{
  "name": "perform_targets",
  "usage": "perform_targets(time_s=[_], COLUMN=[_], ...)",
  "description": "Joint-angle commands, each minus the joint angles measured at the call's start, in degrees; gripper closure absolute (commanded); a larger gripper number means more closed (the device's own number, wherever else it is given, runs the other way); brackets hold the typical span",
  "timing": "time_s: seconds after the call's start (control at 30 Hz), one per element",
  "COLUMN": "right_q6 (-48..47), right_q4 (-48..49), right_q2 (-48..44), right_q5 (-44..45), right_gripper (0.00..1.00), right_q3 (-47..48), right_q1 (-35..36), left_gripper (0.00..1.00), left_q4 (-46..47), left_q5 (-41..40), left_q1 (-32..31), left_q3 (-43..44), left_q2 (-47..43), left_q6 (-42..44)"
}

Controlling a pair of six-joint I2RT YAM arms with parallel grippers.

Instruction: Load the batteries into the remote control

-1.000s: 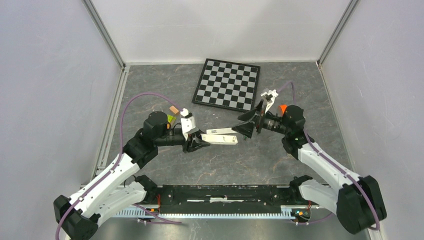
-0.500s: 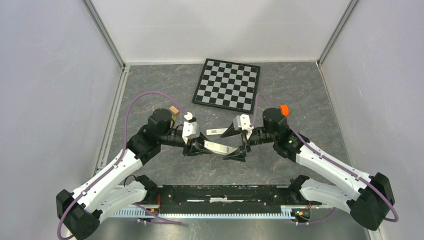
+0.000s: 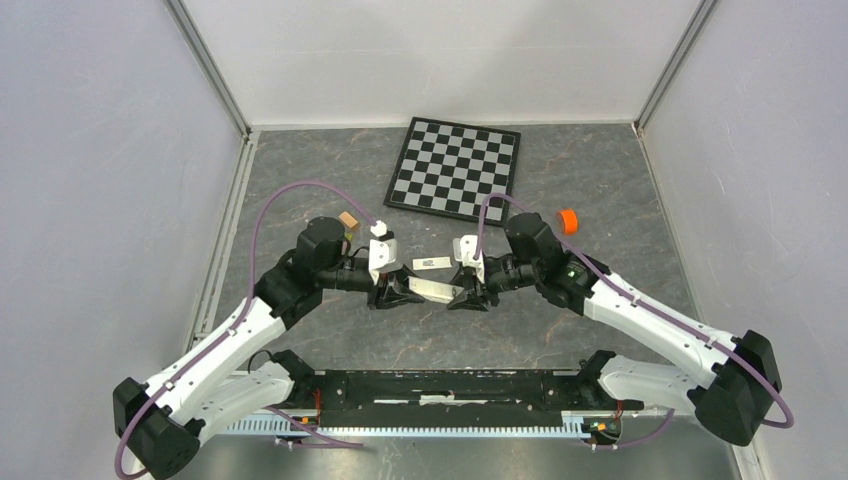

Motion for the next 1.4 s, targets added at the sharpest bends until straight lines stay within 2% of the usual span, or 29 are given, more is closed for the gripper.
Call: perform_targets(time_s=[0.0,0.03,0.07,0.13,0.23,0.27,0.33,0.4,0.57,0.67,0.77,1.03,1.17,1.37], right_q6=[2.91,5.60,8.14,12.91,19.33,21.54,25.01,27.21,30.16,32.72,35.20,37.98,38.22,39.26], right_q4=[2.20,4.69,7.60,12.64,19.75,21.97,27.64,30.40,32.92,29.75,28.55,31.57,30.57,30.61], right_q2=[-0.42,-1.09,-1.89,-3.02,-4.80,-5.57,-6.88,-6.23,-2.54,0.38,2.55,5.19,6.40,6.76], right_q5=[5.50,7.07,8.92,12.67,18.92,21.29,25.74,28.98,40.73,49.33,51.94,47.33,44.36,42.89], right_gripper=[0.82,0.86,0.91,0.92,0.92,0.92,0.91,0.91,0.94,0.95,0.96,0.96,0.96,0.96], right_q3=[2.06,1.14,0.40,-0.65,-1.86,-2.89,-5.06,-5.69,-4.46,-1.15,0.45,1.73,3.39,3.34], right_q1=[1.72,1.81,1.81,1.79,1.81,1.81,1.81,1.86,4.51,5.45,5.85,7.35,7.50,7.69], left_gripper=[0.38,0.10,0.01,0.00,0.00,0.00,0.00,0.00,0.00,0.00,0.00,0.03,0.05,0.10], left_q4=[9.73,11.98,15.59,21.13,26.10,25.63,21.99,17.62,11.23,11.90,12.99,11.36,14.13,16.36], left_q5=[-5.00,-6.98,-9.53,-18.06,-38.27,-45.28,-54.39,-57.06,-58.16,-58.67,-56.76,-46.70,-41.97,-42.78], left_q1=[-0.08,-0.08,-0.08,-0.08,-0.13,-0.08,-0.08,-0.08,-0.08,-0.08,0.00,0.01,-0.01,0.44], left_q3=[0.49,-0.50,-1.77,-4.20,-6.21,-5.96,-4.19,-1.48,2.48,2.75,2.97,4.74,4.96,5.39], left_q2=[-0.92,-1.46,-2.18,-3.35,-5.03,-5.37,-5.70,-5.39,-4.20,-5.41,-5.89,0.49,3.72,5.89], left_q6=[-7.87,-9.24,-10.45,-13.64,-25.14,-29.93,-37.87,-42.60,-51.58,-54.38,-55.30,-60.14,-62.49,-64.35])
